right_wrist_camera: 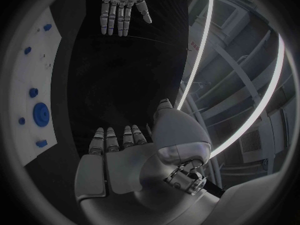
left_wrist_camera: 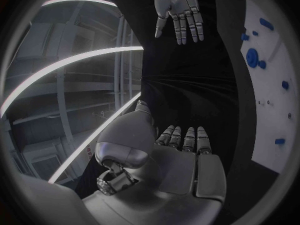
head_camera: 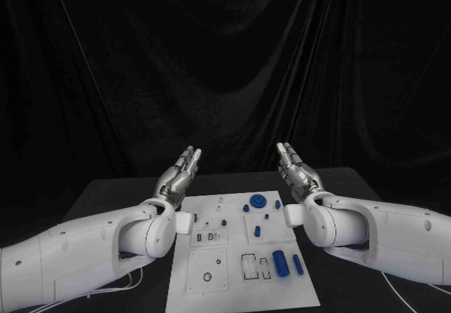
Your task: Assemble the parts on the task board
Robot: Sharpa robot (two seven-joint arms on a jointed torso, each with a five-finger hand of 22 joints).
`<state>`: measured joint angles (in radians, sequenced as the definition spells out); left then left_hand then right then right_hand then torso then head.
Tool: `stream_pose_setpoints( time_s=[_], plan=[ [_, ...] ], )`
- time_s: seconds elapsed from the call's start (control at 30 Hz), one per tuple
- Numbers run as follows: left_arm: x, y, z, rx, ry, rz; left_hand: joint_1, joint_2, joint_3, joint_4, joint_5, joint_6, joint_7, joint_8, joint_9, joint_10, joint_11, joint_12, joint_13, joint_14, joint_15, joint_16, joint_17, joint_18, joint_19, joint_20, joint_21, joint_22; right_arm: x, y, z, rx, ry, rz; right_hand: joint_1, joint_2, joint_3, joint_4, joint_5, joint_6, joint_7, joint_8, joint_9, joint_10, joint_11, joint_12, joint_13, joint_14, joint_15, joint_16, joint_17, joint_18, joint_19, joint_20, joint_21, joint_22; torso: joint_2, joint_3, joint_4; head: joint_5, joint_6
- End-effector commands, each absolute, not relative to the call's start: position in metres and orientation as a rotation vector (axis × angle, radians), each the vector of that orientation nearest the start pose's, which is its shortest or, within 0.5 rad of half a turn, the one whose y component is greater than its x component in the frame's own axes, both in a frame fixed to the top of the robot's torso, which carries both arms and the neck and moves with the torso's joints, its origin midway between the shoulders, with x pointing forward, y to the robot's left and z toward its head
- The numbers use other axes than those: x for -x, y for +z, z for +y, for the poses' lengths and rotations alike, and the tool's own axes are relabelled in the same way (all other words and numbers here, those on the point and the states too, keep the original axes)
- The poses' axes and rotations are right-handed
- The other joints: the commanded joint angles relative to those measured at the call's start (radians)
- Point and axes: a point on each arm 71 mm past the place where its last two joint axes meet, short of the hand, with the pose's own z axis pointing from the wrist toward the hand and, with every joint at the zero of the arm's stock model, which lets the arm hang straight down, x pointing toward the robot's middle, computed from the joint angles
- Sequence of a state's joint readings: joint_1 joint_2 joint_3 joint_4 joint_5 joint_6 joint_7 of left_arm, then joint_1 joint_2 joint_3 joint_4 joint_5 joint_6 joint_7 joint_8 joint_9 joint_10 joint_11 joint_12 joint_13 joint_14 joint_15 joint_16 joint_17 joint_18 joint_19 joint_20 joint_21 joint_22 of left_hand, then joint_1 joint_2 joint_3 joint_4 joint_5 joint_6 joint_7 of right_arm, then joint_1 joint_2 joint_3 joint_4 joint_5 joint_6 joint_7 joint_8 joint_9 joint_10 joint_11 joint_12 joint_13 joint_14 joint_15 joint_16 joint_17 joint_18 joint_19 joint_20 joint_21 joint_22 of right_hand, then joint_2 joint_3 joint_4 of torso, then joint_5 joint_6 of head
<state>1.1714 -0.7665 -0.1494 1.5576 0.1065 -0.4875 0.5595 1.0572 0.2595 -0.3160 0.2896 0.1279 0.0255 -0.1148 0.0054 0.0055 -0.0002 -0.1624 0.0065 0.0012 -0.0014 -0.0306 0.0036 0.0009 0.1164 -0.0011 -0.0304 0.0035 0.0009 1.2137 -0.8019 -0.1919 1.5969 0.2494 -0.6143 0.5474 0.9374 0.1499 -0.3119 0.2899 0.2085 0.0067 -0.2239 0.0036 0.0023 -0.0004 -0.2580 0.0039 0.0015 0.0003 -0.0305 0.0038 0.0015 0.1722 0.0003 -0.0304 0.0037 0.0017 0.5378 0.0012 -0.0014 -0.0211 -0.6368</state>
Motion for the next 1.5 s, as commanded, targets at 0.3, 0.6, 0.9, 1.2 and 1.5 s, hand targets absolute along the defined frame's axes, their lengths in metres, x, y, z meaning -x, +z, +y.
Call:
stream_pose_setpoints(
  time_s=[0.3, 0.6, 0.9, 1.2, 1.5],
  plan=[
    [-0.463, -0.205, 0.161, 1.227, -1.905, 1.304, 0.015, 0.001, -0.005, 0.001, 0.002, 0.006, -0.028, 0.002, 0.002, 0.000, -0.020, -0.007, -0.001, 0.001, -0.168, -0.004, -0.001, 0.041, 0.001, -0.010, -0.004, -0.001, -0.461, -0.220, -0.191, -1.460, 1.435, 1.284, 0.024, -0.013, 0.004, -0.004, -0.016, 0.019, 0.023, 0.004, 0.005, 0.000, 0.019, -0.004, -0.001, 0.000, -0.233, -0.004, -0.002, 0.004, 0.000, -0.081, -0.004, -0.002, 0.000, 0.0001, 0.0000, 0.000, 0.000],
    [-0.465, -0.208, 0.176, 1.260, -1.983, 1.265, 0.036, 0.010, 0.005, 0.000, 0.035, 0.022, -0.028, 0.005, 0.005, 0.000, -0.019, -0.007, -0.001, 0.001, -0.153, -0.004, -0.001, 0.056, 0.001, -0.013, -0.004, -0.001, -0.465, -0.225, -0.193, -1.500, 1.507, 1.349, 0.049, -0.026, 0.013, -0.006, -0.017, 0.042, 0.049, 0.011, 0.010, 0.009, 0.047, 0.007, 0.005, 0.000, -0.207, -0.004, -0.002, 0.003, 0.000, -0.049, -0.004, -0.002, -0.001, 0.0004, 0.0005, 0.003, -0.036],
    [-0.462, -0.217, 0.181, 1.276, -2.003, 1.261, 0.110, 0.012, 0.029, 0.001, 0.122, 0.067, 0.000, 0.016, 0.012, 0.000, 0.008, -0.007, -0.001, 0.001, -0.076, -0.004, -0.001, 0.059, 0.001, 0.029, -0.004, -0.001, -0.466, -0.224, -0.190, -1.466, 1.636, 1.381, 0.142, -0.070, 0.057, -0.032, -0.012, 0.182, 0.181, 0.082, 0.033, 0.132, 0.192, 0.137, 0.036, 0.088, 0.103, 0.062, 0.030, -0.028, 0.130, 0.175, 0.085, 0.051, 0.000, -0.0002, 0.0004, 0.002, -0.063],
    [-0.460, -0.221, 0.201, 1.058, -1.913, 1.356, 0.223, 0.014, 0.068, 0.002, 0.326, 0.107, 0.049, 0.033, 0.018, 0.026, 0.065, 0.023, 0.012, 0.001, 0.020, -0.004, -0.001, 0.059, 0.001, 0.129, -0.004, -0.001, -0.471, -0.211, -0.191, -0.954, 1.633, 1.570, 0.374, -0.062, 0.058, -0.135, 0.145, 0.634, 0.308, 0.217, 0.076, 0.618, 0.407, 0.369, 0.062, 0.892, 0.188, 0.298, 0.110, 0.015, 0.864, 0.294, 0.407, 0.157, 0.000, -0.0003, -0.0007, 0.013, -0.121],
    [-0.452, -0.217, 0.223, 0.879, -1.775, 1.383, 0.287, 0.004, 0.082, 0.002, 0.382, 0.145, 0.093, 0.032, 0.020, 0.050, 0.131, 0.056, 0.017, 0.001, 0.068, -0.004, -0.001, 0.063, 0.010, 0.184, 0.005, 0.005, -0.489, -0.177, -0.189, 0.001, 1.122, 1.779, 0.491, -0.088, 0.062, -0.133, 0.040, 0.715, 0.307, 0.176, 0.066, 0.699, 0.403, 0.325, 0.060, 1.150, 0.110, 0.255, 0.107, 0.008, 1.110, 0.219, 0.394, 0.122, 0.001, -0.0005, -0.0014, 0.014, -0.161]
  ],
)
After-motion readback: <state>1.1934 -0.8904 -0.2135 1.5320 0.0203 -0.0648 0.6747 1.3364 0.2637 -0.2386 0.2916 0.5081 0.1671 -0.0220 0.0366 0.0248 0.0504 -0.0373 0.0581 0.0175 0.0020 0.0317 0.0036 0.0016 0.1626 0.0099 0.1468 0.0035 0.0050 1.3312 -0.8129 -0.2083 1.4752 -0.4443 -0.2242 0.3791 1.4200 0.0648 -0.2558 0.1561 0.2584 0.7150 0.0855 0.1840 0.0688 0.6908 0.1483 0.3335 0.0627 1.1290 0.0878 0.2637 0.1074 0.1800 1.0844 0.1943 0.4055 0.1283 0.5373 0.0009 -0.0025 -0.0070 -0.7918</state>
